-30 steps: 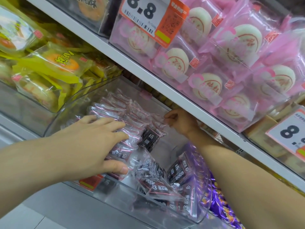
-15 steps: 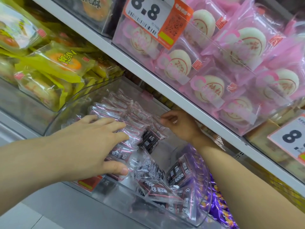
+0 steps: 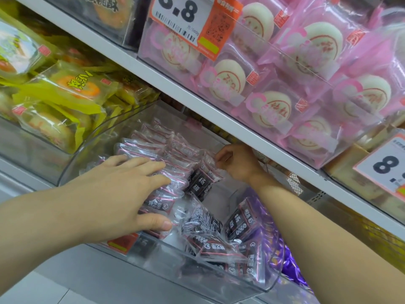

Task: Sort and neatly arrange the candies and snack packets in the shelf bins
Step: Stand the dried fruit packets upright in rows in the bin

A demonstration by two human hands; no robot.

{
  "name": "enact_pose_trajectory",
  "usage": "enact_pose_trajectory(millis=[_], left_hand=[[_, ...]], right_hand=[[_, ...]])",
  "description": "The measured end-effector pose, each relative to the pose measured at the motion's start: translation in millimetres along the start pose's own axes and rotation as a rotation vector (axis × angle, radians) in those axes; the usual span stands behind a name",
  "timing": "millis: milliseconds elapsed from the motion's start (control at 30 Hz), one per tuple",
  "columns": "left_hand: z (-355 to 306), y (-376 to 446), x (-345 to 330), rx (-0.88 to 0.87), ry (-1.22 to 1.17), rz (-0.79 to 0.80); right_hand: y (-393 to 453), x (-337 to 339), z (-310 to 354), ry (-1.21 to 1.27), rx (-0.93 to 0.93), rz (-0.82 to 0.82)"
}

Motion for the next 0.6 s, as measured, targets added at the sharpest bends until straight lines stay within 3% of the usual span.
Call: enact_pose_trajectory(millis=[33,133,233,300,433,600], left_hand=[[-1.2,1.2,2.9,-0.009,0.054,-0.071],[2.1,-0.3,15.0,0.017,-0.034,-0.074],[3.0,-2.7,8.3,0.021,-0.068,0.046],[1.8,-1.5,9.9,0.022,-0.061,0.047],[1.5,-3.5,13.4,0.013,-0.071,-0.039],[0.9,-3.6,11.3,0.019,-0.066,0.001]], right_hand=[[-1.4,0.3,1.0,-0.014,0.013,-0.017],[-13.5,6.2,16.5,-0.020,0.096,-0.124],[-26.7,-6.7,32.1,-0.078,0.183,0.031],[-30.1,-20.2,28.5,-0.211,0.155,0.126],[-26.8,-14.7,21.7,-0.190,0.050,0.008],[-26.3,-20.5,20.6,-0.251,0.002,0.084]])
Point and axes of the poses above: each hand's wrist, its own y-axis towards the middle knuckle, its own x-axis out of the back of the hand, z = x × y, the point moved 6 cm from there along y, towards the middle knuckle, and after that the axes turned 14 degrees about y, right-handed, at the moved point
